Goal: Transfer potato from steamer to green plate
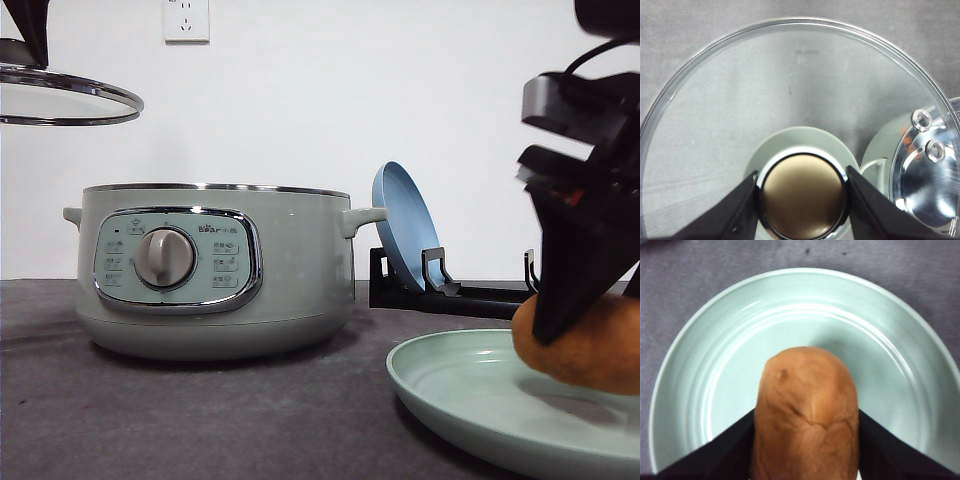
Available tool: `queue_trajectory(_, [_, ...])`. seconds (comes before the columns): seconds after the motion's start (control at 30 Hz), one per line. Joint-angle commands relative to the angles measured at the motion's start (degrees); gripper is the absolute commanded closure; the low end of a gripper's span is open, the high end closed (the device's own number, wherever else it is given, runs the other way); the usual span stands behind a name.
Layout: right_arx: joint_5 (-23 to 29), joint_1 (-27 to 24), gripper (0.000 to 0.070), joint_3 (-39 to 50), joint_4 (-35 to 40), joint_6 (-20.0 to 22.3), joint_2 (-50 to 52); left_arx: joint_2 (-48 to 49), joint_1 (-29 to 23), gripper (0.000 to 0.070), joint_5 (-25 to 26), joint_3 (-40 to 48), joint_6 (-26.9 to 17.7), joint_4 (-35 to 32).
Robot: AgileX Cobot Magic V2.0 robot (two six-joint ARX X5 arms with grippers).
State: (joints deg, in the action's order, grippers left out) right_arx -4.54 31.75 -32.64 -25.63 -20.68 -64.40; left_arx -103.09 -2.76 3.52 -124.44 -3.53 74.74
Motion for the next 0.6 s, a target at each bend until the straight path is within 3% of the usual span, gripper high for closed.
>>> queue_trajectory(0.0, [-0.2, 0.2, 0.0442, -0.2, 1.0, 0.9, -1.4, 0.8, 0.1, 0.0684, 1.0, -2.4, 0.2, -2.0])
queue_trajectory(0.37, [-2.1, 0.2, 0.0442, -0.2, 2.5, 6.3, -4.9, 0.8, 0.1, 0.0684, 1.1, -2.4, 0.2, -2.2])
queue_trajectory(0.57, [-2.1, 0.2, 0.0434, -0.2, 2.9, 6.6, -4.9, 0.8, 0.1, 0.0684, 1.1, -2.4, 0.2, -2.2])
